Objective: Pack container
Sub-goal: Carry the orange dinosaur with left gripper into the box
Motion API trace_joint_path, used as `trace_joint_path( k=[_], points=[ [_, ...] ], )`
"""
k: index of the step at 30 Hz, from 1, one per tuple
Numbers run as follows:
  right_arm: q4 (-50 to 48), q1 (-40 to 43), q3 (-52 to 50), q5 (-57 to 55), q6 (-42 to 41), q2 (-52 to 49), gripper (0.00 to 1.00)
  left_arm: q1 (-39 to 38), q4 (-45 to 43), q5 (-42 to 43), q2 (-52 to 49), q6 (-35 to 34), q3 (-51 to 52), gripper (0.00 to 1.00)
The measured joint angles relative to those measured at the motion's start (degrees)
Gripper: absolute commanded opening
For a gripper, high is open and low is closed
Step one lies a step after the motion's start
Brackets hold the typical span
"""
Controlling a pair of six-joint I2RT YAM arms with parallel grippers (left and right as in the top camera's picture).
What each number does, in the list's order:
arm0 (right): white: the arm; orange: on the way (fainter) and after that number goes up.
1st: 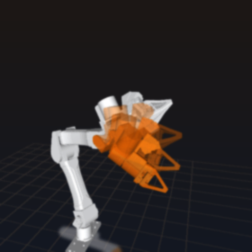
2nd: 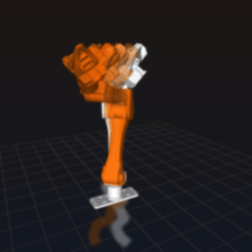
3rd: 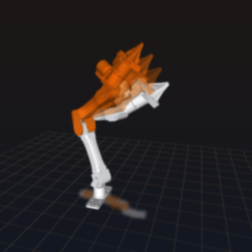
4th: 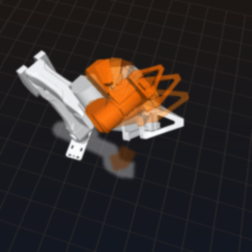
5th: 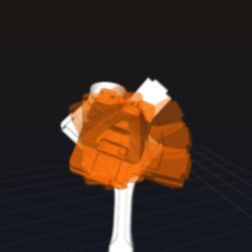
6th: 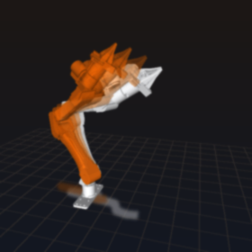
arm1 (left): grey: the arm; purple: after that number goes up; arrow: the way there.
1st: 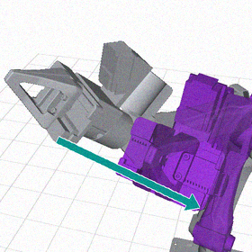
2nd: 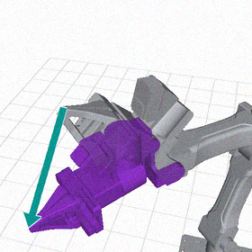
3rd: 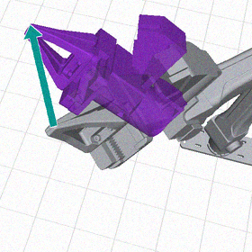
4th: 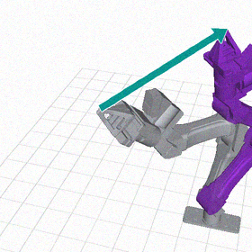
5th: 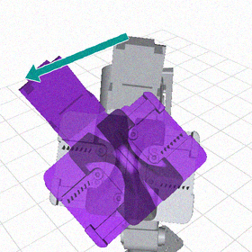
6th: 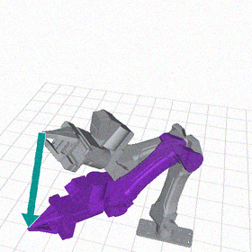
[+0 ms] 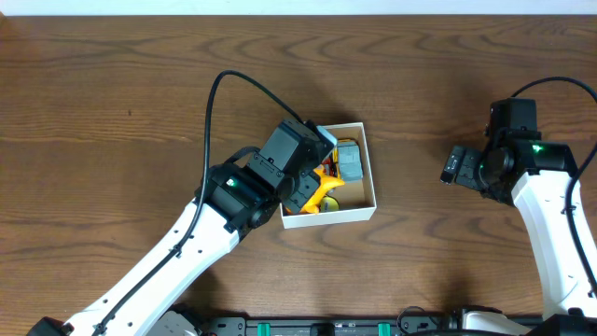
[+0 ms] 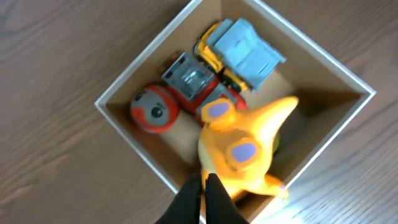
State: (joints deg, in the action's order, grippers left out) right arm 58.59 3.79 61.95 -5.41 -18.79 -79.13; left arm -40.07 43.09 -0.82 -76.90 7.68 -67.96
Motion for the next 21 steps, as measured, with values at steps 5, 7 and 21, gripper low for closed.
trace_joint_path(
  k=[5, 7, 21],
  points=[
    [0.0, 0.0, 0.0, 0.0, 0.0, 0.0, 0.99, 1.9, 0.2, -1.4, -1.2, -0.4, 0.0, 0.06],
    [0.0, 0.0, 0.0, 0.0, 0.0, 0.0, 0.99, 2.6, 0.2, -1.6, -2.5, -0.7, 0.0, 0.06],
    [0.0, 0.0, 0.0, 0.0, 0.0, 0.0, 0.99, 2.3, -1.8, 4.1, -13.0, -2.8, 0.0, 0.06]
  ],
)
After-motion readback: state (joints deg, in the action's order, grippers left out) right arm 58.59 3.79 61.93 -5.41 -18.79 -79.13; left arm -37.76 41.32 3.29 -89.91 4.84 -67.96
